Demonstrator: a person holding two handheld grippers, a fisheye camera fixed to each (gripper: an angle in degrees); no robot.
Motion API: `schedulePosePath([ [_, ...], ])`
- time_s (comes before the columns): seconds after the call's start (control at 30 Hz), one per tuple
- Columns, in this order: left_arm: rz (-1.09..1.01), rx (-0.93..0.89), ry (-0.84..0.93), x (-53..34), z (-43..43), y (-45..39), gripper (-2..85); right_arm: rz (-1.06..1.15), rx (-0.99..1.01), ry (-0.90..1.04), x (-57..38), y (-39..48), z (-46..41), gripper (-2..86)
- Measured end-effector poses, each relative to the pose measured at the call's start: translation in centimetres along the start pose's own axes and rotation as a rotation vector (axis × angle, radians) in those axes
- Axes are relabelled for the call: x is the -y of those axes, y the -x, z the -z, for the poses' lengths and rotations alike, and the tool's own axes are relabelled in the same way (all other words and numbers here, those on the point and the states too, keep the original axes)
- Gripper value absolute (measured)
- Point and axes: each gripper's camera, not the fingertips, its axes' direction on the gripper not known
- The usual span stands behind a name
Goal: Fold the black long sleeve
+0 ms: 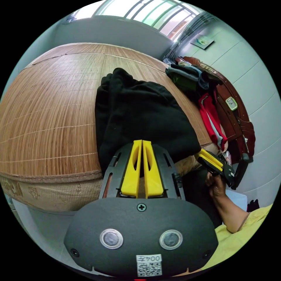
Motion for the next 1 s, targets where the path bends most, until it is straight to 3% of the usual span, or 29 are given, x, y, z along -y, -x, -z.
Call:
schedulePosePath([
  [0.23,-0.042,0.025,0.039,0.1,0.2,-0.2,0.1,0.155,-0.163,-0.057,1.6,2.2,2.2,4.0],
  [0.5,-0.035,-0.038,0.031,-0.6,0.8,1.0,0.3,0.162,-0.064,0.06,1.6,0.2,0.0,3.9],
  [0.57,-0.039,-0.043,0.023,-0.7,1.1,1.0,0.6,0.114,0.038,0.092,2.2,-1.6,1.6,3.7],
  [0.83,-0.032,-0.143,-0.084,-3.9,7.1,1.9,4.1,0.051,0.303,-0.02,6.4,-3.8,5.6,12.9],
  [1.0,-0.008,-0.115,-0.122,-8.4,9.7,4.0,7.3,0.033,0.307,0.174,12.2,-3.0,1.7,16.2],
])
